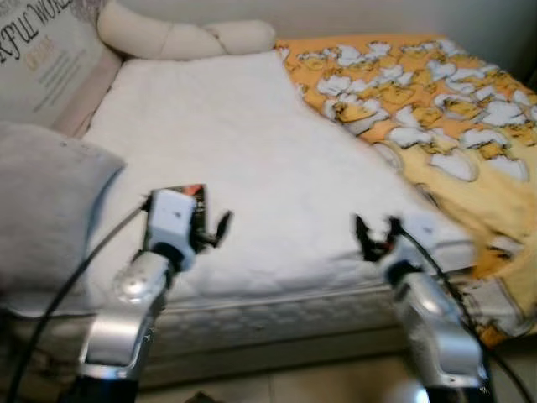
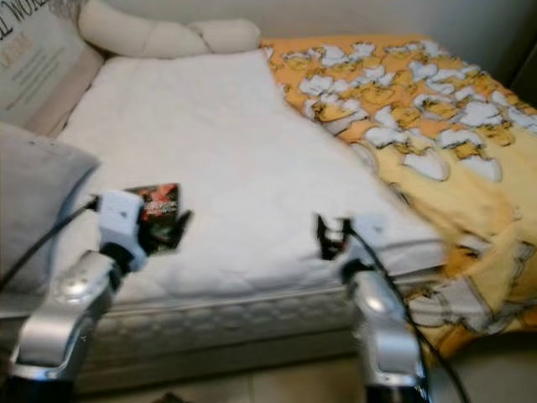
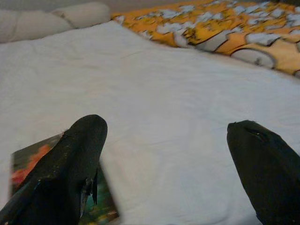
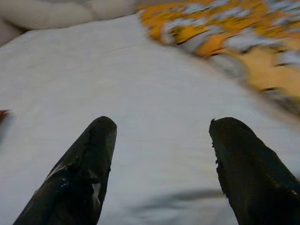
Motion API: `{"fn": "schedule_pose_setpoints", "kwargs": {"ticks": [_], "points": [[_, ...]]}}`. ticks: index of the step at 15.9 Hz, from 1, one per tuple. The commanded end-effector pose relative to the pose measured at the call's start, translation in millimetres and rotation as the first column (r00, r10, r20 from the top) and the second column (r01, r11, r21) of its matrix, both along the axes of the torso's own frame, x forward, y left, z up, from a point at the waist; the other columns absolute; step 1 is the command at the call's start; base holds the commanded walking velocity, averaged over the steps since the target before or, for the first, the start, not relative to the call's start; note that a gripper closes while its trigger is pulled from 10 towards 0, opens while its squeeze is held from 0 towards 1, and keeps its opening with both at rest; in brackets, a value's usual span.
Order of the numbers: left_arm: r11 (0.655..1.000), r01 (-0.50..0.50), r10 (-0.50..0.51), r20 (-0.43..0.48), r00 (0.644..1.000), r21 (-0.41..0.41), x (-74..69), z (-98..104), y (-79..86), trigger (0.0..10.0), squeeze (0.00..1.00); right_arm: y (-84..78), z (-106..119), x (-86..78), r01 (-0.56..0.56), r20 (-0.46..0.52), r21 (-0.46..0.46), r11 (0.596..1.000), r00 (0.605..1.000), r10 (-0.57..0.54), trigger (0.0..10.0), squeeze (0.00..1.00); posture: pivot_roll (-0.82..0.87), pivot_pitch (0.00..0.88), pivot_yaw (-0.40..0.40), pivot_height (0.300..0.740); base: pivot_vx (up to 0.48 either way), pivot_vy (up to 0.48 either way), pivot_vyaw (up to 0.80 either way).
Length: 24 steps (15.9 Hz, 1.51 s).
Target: Clean up the room
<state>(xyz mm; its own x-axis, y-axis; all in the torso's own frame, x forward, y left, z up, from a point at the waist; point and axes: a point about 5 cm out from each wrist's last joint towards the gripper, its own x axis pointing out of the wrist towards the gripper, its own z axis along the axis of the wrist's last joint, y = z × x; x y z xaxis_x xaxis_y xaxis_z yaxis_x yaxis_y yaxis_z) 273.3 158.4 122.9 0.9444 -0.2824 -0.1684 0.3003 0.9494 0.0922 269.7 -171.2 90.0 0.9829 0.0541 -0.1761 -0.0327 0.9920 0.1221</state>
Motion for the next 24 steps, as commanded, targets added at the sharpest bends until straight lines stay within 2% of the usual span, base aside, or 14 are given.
{"fn": "schedule_pose_setpoints", "kwargs": {"ticks": [1,3,4,5,6,7,10,12,14,15,18,24], "points": [[0.999,-0.041,0.041,-0.009,0.999,0.0,-0.9,-2,8.7,10.0,0.48,6.3,5,3.1,-0.016,0.008,0.0,1.0,1.0,0.016,10.0,0.0,-0.01,0.0,0.023,0.74,0.0,-0.405,0.0],[0.998,-0.062,0.061,-0.028,0.998,-0.033,-2.3,-5,9.9,10.0,0.49,5.1,8,3.8,-0.026,0.022,-0.022,0.999,0.999,0.027,10.0,0.0,-0.01,0.0,0.016,0.74,0.0,-0.411,0.0],[0.995,-0.077,0.074,-0.047,0.996,-0.067,-2.8,-6,10.2,10.0,0.54,4.1,9,4.1,-0.032,0.028,-0.036,0.999,0.999,0.033,10.0,0.0,-0.01,0.0,0.012,0.74,0.0,-0.405,0.0],[0.99,-0.099,0.092,-0.065,0.994,-0.101,-3.3,-7,10.7,10.0,0.73,3.6,10,4.4,-0.044,0.03,-0.052,0.998,0.999,0.045,10.0,0.18,-0.01,0.0,0.012,0.74,0.0,-0.394,0.0],[0.989,-0.106,0.099,-0.065,0.993,-0.102,-3.6,-7,10.6,10.0,1.0,3.3,11,4.6,-0.055,0.033,-0.076,0.996,0.998,0.058,10.0,0.84,-0.01,0.0,0.006,0.74,0.0,-0.401,0.0],[0.989,-0.106,0.1,-0.063,0.993,-0.1,-3.6,-7,10.4,10.0,1.0,2.9,12,4.7,-0.056,0.034,-0.087,0.995,0.998,0.059,10.0,1.0,-0.02,0.0,0.005,0.74,0.0,-0.401,0.0],[0.991,-0.121,0.119,-0.042,0.992,-0.057,-3.3,-7,11.4,10.0,1.0,-0.7,13,7.0,-0.045,0.031,-0.093,0.995,0.998,0.048,10.0,1.0,-0.02,0.0,0.002,0.74,0.0,-0.396,0.3],[0.991,-0.125,0.123,-0.042,0.992,-0.057,-3.0,-7,12.5,10.0,1.0,-2.8,14,7.8,-0.037,0.032,-0.103,0.994,0.999,0.04,10.0,1.0,-0.02,0.0,0.003,0.74,0.0,-0.399,0.25],[0.99,-0.128,0.126,-0.04,0.991,-0.053,-2.7,-7,12.6,10.0,1.0,-5.1,14,7.4,-0.01,0.029,-0.082,0.997,1.0,0.012,10.0,0.92,-0.02,0.0,0.003,0.74,0.0,-0.396,0.0],[0.991,-0.128,0.127,-0.035,0.991,-0.049,-2.4,-6,12.7,10.0,1.0,-5.1,13,7.0,-0.009,0.026,-0.08,0.997,1.0,0.011,10.0,0.0,-0.03,0.0,0.004,0.74,0.0,-0.349,0.0],[0.985,-0.157,0.157,-0.004,0.988,-0.064,2.1,-2,14.2,10.0,0.97,-2.7,14,7.2,-0.016,0.018,-0.085,0.996,1.0,0.017,10.0,0.0,-0.03,0.0,0.009,0.74,0.0,0.0,0.0],[0.994,-0.105,0.106,0.056,0.993,-0.026,7.3,3,8.5,10.0,0.98,0.3,16,14.6,-0.018,0.039,-0.165,0.986,0.999,0.025,10.0,0.0,-0.01,0.0,0.003,0.74,0.0,0.0,0.0]]}}
